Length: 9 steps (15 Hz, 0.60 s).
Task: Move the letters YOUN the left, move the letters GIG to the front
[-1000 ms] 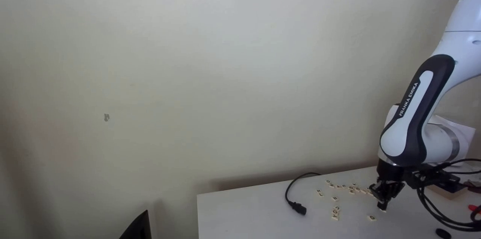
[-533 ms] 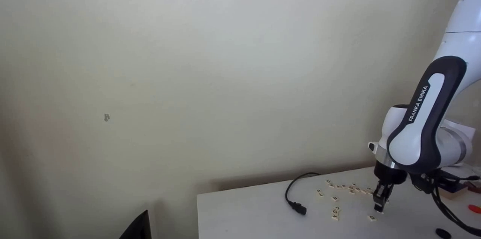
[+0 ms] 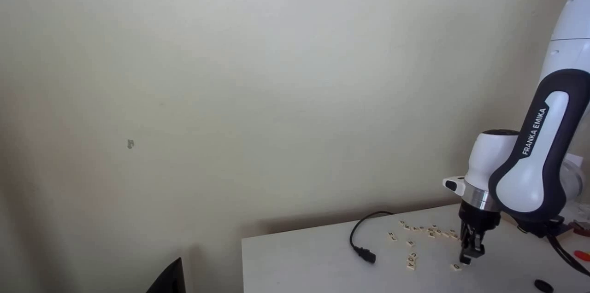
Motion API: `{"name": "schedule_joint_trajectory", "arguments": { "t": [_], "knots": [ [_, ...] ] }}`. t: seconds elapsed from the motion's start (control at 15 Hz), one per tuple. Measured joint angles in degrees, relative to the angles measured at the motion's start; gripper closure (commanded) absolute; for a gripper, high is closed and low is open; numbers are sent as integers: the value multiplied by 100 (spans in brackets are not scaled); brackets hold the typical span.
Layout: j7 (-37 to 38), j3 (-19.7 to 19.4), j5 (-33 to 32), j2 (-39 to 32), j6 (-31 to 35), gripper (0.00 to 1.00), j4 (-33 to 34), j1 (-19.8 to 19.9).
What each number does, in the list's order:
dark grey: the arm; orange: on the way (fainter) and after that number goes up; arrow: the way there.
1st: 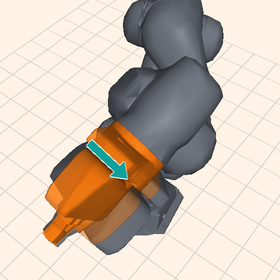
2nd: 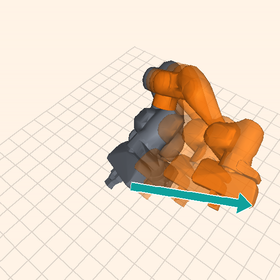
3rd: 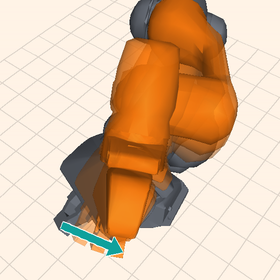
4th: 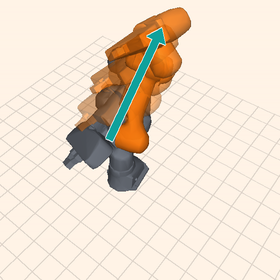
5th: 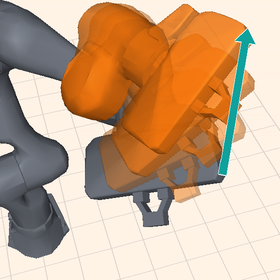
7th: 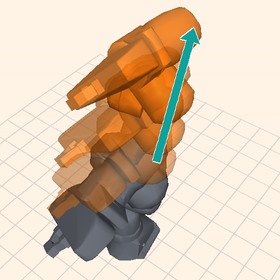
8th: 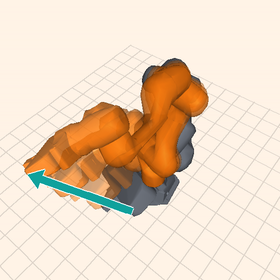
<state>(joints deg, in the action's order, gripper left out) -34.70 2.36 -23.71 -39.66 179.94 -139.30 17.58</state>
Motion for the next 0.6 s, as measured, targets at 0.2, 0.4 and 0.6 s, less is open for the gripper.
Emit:
{"name": "schedule_joint_trajectory", "arguments": {
  "t": [0.2, 0.4, 0.6],
  "knots": [
    [-432, -10, -190, 1, 0, 100, -4, 11],
    [-757, -13, -223, 3, 0, 100, -9, 11],
    [-987, 0, -223, 5, 51, 100, -39, 45]
  ]
}}
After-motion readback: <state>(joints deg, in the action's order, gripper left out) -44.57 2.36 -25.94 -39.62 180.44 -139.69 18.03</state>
